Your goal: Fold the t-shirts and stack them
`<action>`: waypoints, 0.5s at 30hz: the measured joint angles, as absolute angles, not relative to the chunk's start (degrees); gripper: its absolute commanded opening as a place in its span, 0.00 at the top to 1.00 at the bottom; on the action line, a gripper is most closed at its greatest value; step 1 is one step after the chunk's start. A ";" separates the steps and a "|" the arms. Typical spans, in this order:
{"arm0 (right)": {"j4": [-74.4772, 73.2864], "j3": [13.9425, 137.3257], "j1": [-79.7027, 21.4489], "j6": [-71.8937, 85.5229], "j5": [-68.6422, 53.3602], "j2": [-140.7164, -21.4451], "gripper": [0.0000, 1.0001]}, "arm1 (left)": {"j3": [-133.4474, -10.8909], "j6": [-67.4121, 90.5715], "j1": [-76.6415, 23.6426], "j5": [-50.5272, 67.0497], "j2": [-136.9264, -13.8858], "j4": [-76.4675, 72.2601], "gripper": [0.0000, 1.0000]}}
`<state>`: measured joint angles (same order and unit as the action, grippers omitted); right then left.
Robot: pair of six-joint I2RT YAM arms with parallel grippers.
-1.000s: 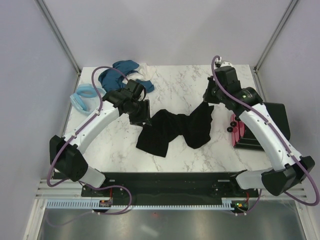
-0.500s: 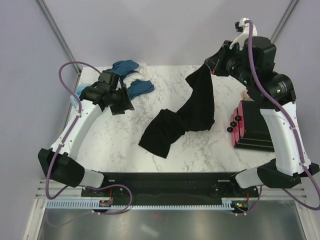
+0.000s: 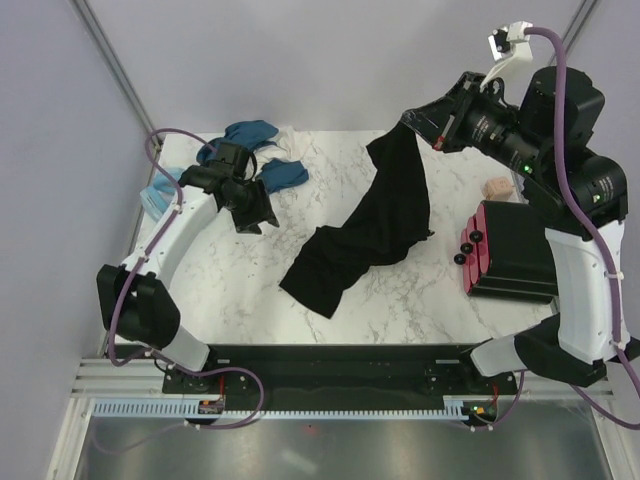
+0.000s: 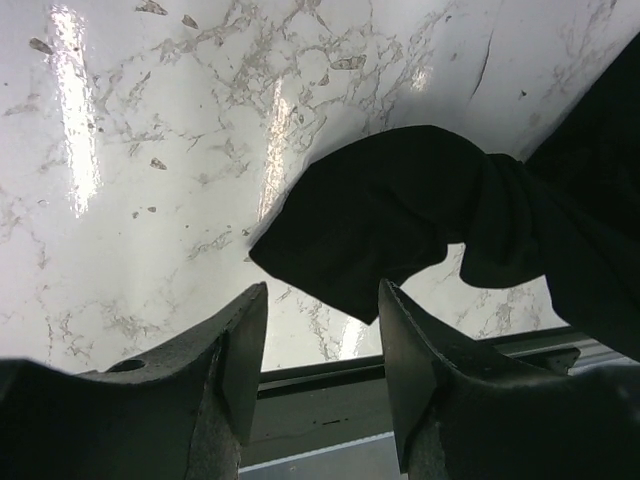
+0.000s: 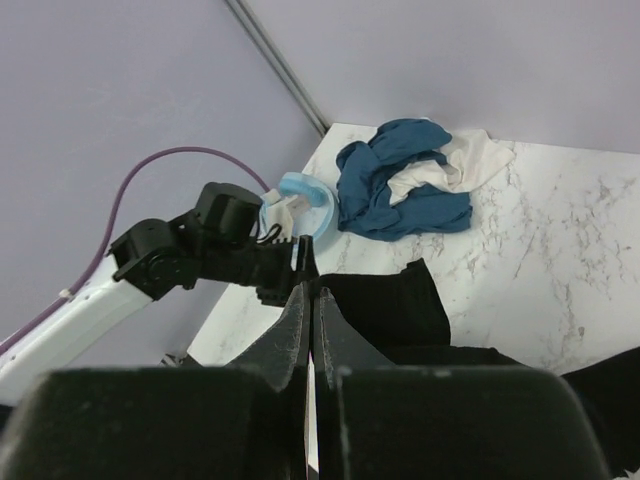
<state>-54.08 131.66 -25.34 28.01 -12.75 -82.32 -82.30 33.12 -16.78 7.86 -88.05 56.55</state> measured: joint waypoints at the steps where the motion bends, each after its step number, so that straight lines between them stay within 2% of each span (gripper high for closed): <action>1: -54.13 131.48 -25.34 28.21 -12.97 -81.95 1.00 | -82.30 33.10 -16.78 8.25 -88.71 56.40 0.44; 15: -59.27 122.80 -25.32 28.84 -7.38 -70.35 1.00 | -82.52 32.93 -19.27 17.10 -97.91 50.24 0.44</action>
<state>-59.27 122.80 -25.32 28.84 -7.38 -70.35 -82.52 32.93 -19.27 17.10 -97.91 50.24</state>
